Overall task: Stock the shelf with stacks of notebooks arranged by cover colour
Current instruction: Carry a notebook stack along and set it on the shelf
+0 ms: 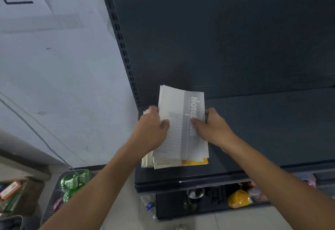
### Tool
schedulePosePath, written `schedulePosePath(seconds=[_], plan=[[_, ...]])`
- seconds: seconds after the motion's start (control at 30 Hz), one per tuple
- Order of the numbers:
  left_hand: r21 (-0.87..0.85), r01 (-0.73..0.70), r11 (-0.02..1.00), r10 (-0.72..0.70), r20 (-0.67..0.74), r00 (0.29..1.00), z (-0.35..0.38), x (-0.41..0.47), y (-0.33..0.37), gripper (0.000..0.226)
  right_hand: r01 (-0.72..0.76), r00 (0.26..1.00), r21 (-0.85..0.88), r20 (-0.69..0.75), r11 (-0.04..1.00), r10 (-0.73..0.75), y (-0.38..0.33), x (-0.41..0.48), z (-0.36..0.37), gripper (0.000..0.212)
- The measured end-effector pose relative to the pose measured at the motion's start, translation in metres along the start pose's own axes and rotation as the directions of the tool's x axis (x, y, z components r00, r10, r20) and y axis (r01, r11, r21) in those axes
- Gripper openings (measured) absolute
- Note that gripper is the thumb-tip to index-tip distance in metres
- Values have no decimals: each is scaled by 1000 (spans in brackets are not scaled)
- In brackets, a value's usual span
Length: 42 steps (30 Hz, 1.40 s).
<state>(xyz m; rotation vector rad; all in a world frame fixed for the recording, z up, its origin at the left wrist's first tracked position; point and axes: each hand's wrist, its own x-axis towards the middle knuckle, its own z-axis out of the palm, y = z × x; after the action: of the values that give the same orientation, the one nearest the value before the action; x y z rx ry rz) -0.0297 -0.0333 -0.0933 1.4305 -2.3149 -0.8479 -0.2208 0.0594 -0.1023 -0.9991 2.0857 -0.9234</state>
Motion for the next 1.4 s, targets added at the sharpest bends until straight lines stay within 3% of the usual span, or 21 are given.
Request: schedulePosePath(seconds=[0.27,0.6,0.8,1.2,1.4], plan=[[178,-232,956,239,-16,971,27,13,33,28,-92,983,-93,-169,991,75,18,-32,-35,31],[174,-370,913,366,52,929,81,4,121,42,-159,943,-193,-320,968,91,68,-61,-112,29],[212,-421,882,417,63,907,138,-13,207,18,-192,926,-246,-365,950,93,125,-70,-197,35],[144,-483,864,456,185,871,292,-58,412,21,-262,886,-276,-450,925,116,278,-113,-399,38],[128,-555,822,518,236,822,346,-58,493,25,-326,819,-217,-551,920,160,327,-129,-474,39]])
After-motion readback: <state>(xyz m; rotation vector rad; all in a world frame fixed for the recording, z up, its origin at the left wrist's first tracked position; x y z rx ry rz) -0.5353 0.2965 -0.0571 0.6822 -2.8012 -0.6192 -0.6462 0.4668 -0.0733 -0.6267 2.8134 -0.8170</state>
